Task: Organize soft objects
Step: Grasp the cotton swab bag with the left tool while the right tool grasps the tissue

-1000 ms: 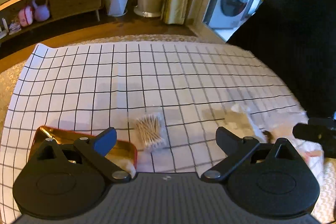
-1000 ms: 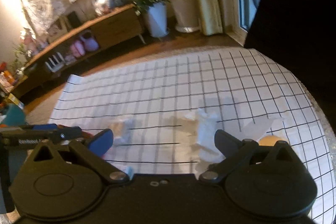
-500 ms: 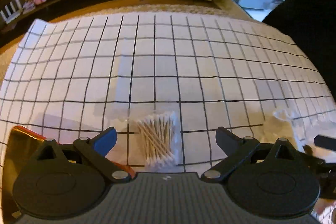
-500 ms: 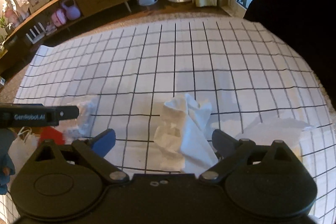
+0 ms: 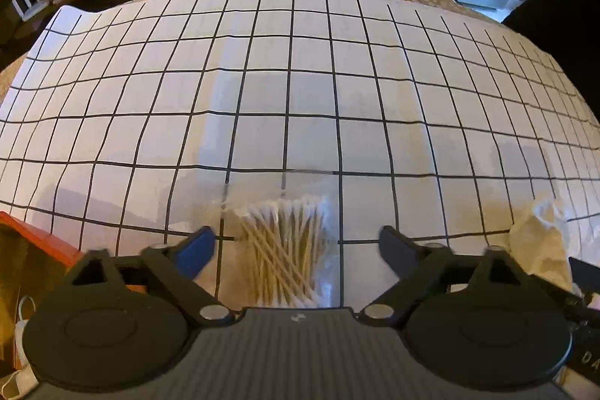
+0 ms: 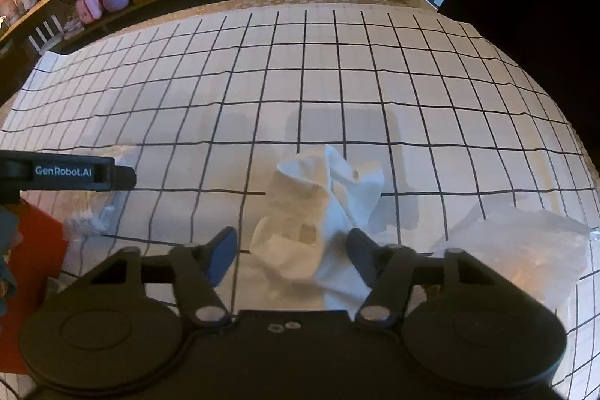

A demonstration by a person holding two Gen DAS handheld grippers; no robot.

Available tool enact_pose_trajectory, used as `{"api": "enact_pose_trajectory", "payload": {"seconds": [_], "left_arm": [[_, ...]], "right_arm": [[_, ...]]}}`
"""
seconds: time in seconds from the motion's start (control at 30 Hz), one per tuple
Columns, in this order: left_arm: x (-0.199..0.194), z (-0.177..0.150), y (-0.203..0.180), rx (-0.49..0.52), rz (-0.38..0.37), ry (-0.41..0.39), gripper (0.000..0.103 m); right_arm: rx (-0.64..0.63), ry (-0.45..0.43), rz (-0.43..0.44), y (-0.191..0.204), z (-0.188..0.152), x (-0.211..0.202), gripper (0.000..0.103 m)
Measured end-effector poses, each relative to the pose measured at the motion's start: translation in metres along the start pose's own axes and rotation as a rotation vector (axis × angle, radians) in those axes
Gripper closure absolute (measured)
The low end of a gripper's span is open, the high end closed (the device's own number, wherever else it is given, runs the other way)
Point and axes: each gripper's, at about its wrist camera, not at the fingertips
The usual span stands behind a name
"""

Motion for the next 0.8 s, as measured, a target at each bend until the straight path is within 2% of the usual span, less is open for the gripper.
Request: {"api": "enact_pose_trajectory", "payload": {"seconds": [0.2, 0.23, 0.27, 0.47, 0.8], "left_arm": [[0.004, -0.004, -0.006, 0.011, 0.009, -0.005, 0.053], [0.003, -0.008, -0.008, 0.016, 0.013, -0.01, 0.055], [0.003, -0.01, -0.009, 0.019, 0.014, -0.014, 0.062], [-0.002, -0.019, -0.007, 0.02, 0.011, -0.034, 0.068], [-0.025, -0.024, 0.008, 0.029, -0.009, -0.055, 0.068]], "right_arm": [[-0.03, -0.016, -0.034, 0.0, -0.003, 0.0, 0.068], [-0.028, -0.023, -0.034, -0.001, -0.003, -0.002, 0.074], [-0.025, -0.029, -0.032, -0.002, -0.003, -0.003, 0.08], [-0.033, -0.094, -0.006, -0.005, -0.004, -0.022, 0.099], [-0.026, -0.119, 0.034, -0.008, 0.0, -0.044, 0.1]]}}
Point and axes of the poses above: each gripper's, at about its wrist camera, not at the fingertips, and x roughly the way its jaws point, y to its left, z to its top, and after that the axes turned 6 degrees about x, right-handed
